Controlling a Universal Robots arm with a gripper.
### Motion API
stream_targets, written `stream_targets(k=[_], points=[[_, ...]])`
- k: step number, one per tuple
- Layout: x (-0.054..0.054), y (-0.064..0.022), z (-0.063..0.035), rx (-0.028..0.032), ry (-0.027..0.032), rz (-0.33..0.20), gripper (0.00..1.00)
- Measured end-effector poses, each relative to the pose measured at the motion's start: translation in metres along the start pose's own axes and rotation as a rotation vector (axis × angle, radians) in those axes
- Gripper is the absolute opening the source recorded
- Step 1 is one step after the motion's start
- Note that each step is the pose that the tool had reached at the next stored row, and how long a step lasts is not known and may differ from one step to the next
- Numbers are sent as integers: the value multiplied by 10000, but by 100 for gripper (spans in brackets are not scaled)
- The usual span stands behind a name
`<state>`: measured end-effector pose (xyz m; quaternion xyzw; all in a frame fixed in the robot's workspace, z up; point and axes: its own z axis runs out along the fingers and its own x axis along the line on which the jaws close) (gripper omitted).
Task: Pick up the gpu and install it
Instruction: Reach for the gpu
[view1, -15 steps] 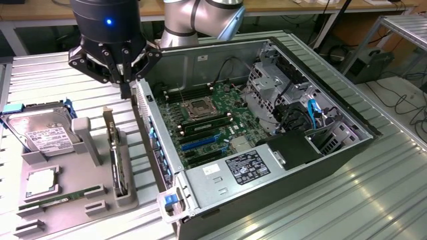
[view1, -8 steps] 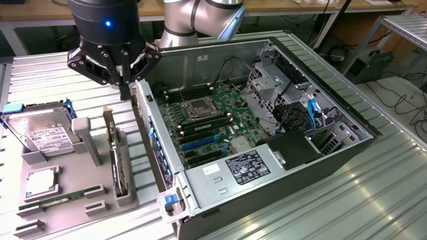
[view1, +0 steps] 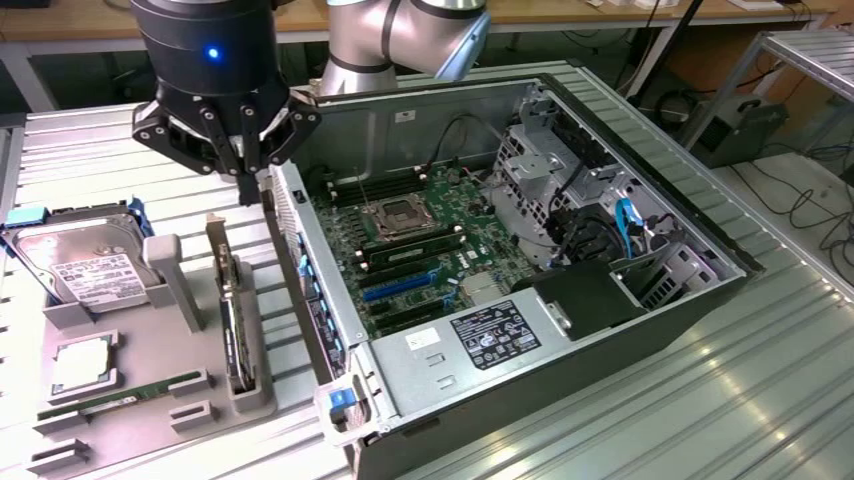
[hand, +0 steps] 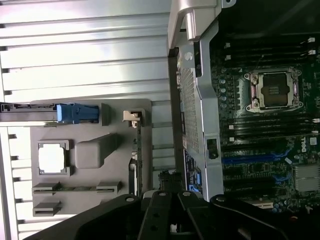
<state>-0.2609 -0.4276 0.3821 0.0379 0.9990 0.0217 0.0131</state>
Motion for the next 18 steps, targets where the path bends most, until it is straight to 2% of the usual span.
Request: stream_targets(k=[18], points=[[52,-121,28,0,0,1,11]])
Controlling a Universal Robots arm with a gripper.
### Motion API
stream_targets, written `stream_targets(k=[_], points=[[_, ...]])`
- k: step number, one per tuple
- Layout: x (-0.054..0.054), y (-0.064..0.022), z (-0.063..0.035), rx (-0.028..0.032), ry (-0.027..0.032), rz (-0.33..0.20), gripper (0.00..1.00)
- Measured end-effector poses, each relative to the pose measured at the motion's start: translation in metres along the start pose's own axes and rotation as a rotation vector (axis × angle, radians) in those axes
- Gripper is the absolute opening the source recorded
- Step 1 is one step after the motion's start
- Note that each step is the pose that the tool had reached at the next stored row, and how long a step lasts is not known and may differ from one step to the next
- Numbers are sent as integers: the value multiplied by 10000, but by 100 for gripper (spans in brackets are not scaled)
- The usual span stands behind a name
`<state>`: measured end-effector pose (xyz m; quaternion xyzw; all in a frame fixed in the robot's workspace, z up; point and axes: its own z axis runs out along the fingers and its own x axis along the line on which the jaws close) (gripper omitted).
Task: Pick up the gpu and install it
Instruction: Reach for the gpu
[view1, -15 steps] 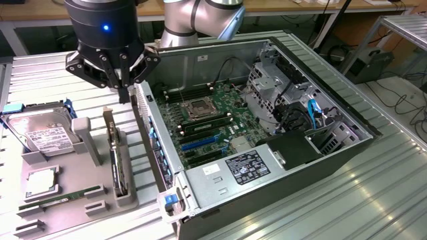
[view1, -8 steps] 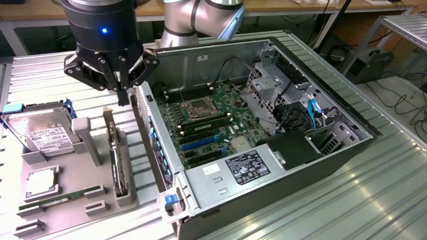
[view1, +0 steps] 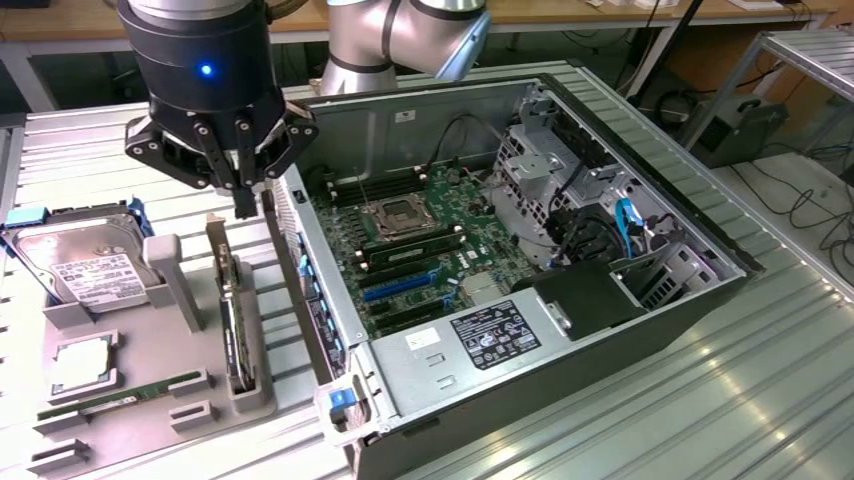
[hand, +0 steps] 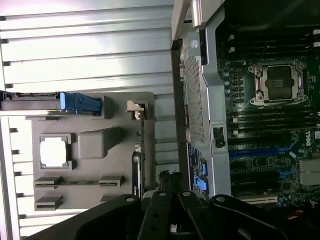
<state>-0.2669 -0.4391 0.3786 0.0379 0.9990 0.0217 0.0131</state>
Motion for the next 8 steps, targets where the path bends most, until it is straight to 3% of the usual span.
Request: stream_targets(k=[8], points=[[34,-51,18,0,0,-1,11]])
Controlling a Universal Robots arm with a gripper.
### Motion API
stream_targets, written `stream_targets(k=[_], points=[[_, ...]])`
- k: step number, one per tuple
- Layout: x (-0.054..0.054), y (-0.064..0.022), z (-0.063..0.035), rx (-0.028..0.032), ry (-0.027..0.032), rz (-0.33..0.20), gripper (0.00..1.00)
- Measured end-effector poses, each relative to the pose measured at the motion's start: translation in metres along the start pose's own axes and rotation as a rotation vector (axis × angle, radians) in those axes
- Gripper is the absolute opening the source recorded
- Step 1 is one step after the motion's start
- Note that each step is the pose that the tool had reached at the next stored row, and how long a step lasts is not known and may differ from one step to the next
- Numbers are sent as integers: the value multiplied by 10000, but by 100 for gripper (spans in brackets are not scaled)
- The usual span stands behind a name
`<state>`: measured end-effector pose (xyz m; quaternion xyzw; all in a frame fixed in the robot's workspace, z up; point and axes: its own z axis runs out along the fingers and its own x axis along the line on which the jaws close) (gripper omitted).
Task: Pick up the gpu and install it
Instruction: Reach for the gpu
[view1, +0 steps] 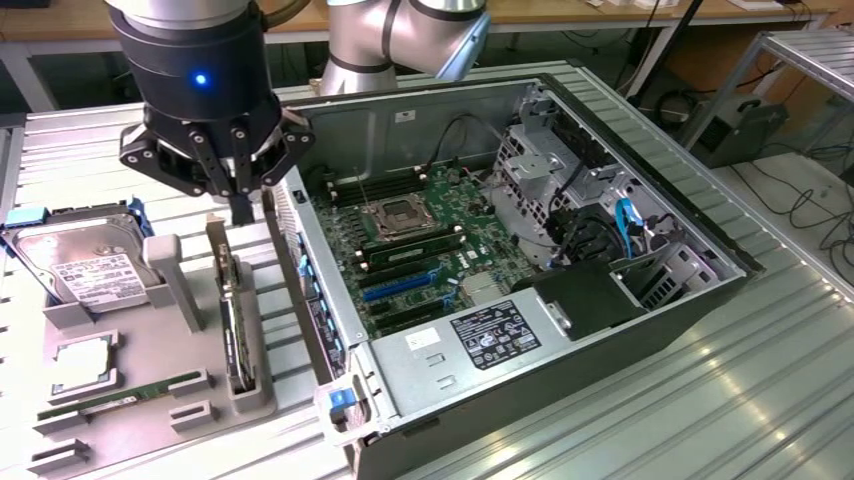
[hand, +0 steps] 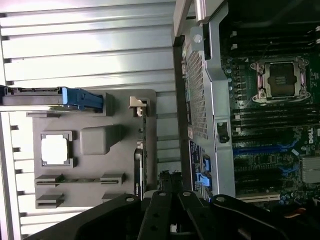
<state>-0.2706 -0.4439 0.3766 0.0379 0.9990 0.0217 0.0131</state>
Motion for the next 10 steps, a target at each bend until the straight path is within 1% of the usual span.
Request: stream_targets(k=[10], points=[[25,-53,19,-1,0,0,11]])
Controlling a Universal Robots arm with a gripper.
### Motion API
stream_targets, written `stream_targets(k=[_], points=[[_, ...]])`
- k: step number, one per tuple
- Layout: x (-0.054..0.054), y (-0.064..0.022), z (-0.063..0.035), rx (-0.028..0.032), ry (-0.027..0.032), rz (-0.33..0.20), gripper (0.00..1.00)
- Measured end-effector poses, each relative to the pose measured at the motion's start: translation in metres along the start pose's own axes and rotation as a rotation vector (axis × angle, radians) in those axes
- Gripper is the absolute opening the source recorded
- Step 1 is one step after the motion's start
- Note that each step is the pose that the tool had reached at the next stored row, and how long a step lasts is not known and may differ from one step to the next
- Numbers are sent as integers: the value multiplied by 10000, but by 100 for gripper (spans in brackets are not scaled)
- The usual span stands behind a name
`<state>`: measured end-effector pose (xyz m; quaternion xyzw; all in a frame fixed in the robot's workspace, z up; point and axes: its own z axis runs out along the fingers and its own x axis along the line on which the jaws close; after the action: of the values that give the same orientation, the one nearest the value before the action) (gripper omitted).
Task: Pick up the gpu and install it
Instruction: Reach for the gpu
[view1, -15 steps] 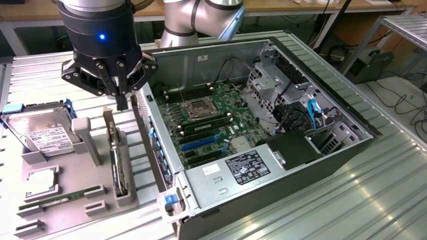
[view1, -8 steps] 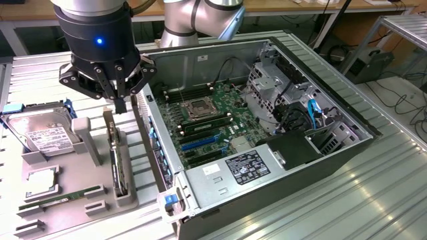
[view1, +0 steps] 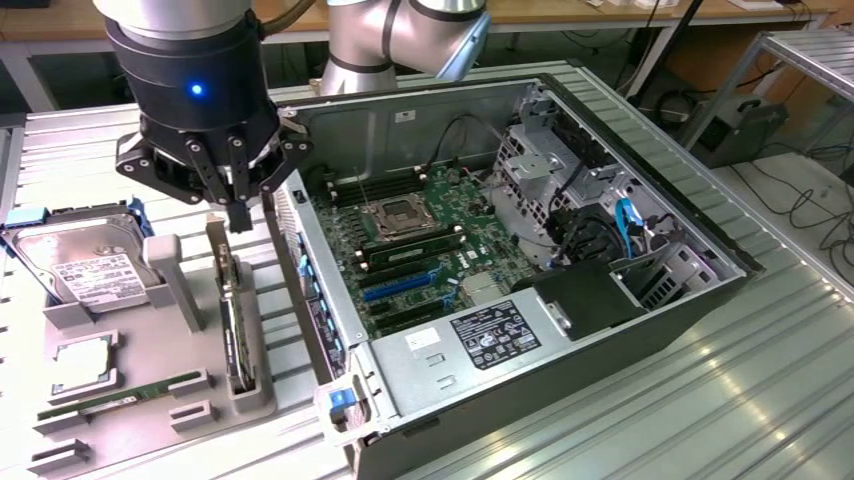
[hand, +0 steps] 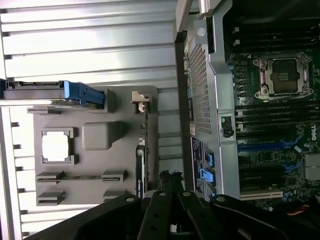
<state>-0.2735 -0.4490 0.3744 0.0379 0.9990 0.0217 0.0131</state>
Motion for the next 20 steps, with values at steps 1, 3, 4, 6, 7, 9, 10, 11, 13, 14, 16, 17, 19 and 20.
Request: stream_targets(k=[1,3,4,6,7,9,10,11,13,14,16,17,19,20], points=[[1,-5,1,0,0,0,11],[6,-17,4,0,0,0,11],[8,-22,6,0,0,0,11],[11,-36,9,0,0,0,11],[12,-41,11,0,0,0,11],[14,-50,13,-1,-1,0,11],[14,-54,14,0,0,0,11],[16,-60,15,0,0,0,11],[17,-70,17,1,0,0,11],[18,-75,17,1,1,0,11],[19,-85,19,0,0,0,11],[20,-91,20,0,0,0,11],[22,-104,23,0,0,1,11],[23,-113,25,0,0,0,11]])
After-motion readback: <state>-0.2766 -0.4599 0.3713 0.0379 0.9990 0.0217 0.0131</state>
